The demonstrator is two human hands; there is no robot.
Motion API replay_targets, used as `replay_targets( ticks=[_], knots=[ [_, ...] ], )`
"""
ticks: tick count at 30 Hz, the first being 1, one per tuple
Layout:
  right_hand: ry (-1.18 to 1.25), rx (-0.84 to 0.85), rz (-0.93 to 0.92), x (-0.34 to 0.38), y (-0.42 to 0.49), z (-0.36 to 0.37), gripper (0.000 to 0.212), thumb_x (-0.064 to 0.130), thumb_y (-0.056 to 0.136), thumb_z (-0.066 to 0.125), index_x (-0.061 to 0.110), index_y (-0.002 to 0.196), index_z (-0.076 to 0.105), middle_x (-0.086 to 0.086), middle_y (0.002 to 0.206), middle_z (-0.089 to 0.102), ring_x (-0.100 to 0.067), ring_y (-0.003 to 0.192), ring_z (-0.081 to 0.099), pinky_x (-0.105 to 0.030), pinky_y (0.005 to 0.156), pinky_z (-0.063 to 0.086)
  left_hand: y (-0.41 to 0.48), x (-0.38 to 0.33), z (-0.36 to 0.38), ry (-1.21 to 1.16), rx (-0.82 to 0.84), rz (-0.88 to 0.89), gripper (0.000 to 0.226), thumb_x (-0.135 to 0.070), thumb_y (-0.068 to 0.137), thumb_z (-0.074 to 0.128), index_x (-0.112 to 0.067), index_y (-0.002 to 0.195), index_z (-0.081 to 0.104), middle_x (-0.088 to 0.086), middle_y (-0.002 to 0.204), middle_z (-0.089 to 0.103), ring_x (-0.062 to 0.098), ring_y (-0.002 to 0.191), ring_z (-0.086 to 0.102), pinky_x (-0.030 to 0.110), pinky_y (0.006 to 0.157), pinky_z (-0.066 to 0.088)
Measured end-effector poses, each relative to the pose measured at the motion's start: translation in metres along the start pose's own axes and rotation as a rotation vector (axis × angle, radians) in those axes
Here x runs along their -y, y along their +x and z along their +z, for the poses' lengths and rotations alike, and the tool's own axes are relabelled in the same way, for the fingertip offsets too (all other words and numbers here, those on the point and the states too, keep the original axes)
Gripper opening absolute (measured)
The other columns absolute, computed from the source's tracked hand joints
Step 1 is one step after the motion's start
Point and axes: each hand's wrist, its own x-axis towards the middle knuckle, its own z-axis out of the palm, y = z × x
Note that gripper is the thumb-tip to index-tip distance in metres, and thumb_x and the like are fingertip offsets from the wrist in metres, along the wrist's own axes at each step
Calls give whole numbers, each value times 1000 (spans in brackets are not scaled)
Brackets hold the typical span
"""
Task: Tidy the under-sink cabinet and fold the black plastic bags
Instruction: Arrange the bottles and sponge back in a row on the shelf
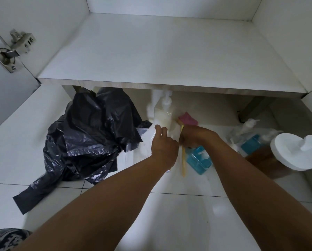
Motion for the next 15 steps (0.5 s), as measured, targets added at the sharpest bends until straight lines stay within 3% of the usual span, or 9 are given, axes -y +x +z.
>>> replay_targets(
  ticks=[5,8,12,15],
  knots=[
    [125,-90,-16,-10,-16,-19,14,19,89,66,16,102,65,0,88,66,-15,73,67,-23,60,54,1,-3,2,-105,-150,-12,33,-33,96,58,-20,126,61,6,131,60,37,136,34,60,118,7],
    [230,-178,-12,-20,-25,-27,17,21,87,68,12,101,71,0,80,68,-10,64,67,-22,60,54,-4,-2,-5,-197,-266,-24,35,-28,93,60,-20,126,60,9,116,67,35,128,41,58,114,17],
    [381,-352,-79,-24,-43,-36,21,34,87,69,15,80,74,-5,68,68,-10,56,60,-21,53,45,-11,6,-16,-391,-452,-100,39,-32,70,75,-23,107,67,7,81,71,31,93,57,47,90,33],
    [494,-404,-110,-17,-50,-37,15,24,85,74,9,84,75,-6,70,70,-10,55,63,-17,51,49,-18,24,-19,-564,-480,-138,42,-35,83,63,-26,123,59,6,92,67,28,90,60,38,80,40]
  ],
)
